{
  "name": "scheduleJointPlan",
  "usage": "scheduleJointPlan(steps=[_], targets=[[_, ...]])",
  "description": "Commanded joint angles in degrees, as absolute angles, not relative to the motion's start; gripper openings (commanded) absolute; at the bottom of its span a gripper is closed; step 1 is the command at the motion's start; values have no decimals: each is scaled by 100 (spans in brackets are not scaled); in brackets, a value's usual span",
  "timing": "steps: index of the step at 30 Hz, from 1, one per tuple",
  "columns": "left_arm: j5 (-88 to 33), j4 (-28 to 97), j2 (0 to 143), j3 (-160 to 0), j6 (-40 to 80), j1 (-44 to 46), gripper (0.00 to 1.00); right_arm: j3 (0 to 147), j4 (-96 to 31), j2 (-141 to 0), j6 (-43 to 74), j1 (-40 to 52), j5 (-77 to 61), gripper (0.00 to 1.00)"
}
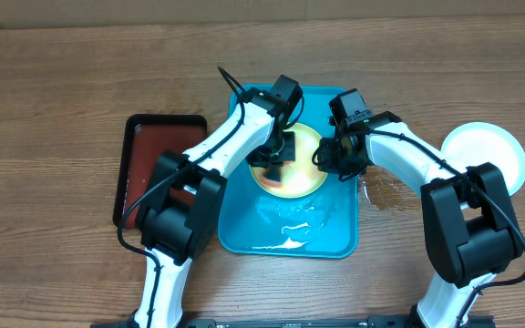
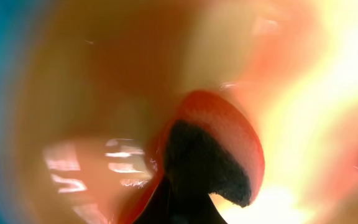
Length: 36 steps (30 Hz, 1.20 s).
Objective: Clean dirty plates on tray and stack at the side
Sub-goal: 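Return the sponge to the red tray with the left gripper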
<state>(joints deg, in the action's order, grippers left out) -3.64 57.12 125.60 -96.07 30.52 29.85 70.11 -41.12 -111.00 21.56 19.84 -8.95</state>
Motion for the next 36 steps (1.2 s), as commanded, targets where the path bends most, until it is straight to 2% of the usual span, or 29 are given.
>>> scheduleJointPlan(steps=[1, 5, 10, 17, 22, 26, 32, 36], targets=[[1433, 5885, 12433, -9797, 3000, 2897, 4, 6910, -4165, -11253, 1988, 2067, -757, 4], [1597, 6029, 12433, -9815, 3002, 2873, 4, 6910, -4167, -11253, 1988, 2067, -757, 4], [972, 6449, 12307, -10049, 3006, 2873, 4, 6910, -4169, -11253, 1988, 2067, -757, 4], [642, 6965, 11037, -10431, 2995, 2727, 4, 6910, -4211, -11253, 1988, 2067, -757, 4], [770, 7247, 10206, -10431, 2668, 2112, 4, 6910, -4252, -11253, 1988, 2067, -757, 4], [1076, 7609, 10202, -10300, 2674, 1441, 4, 6910, -4254, -11253, 1988, 2067, -757, 4], [1028, 6932, 10512, -8958, 2587, 574, 4, 6910, -4274, -11253, 1988, 2067, -755, 4], [829, 6292, 10661, -8248, 2342, 368, 4, 6914, -4276, -11253, 1977, 2067, -755, 4]])
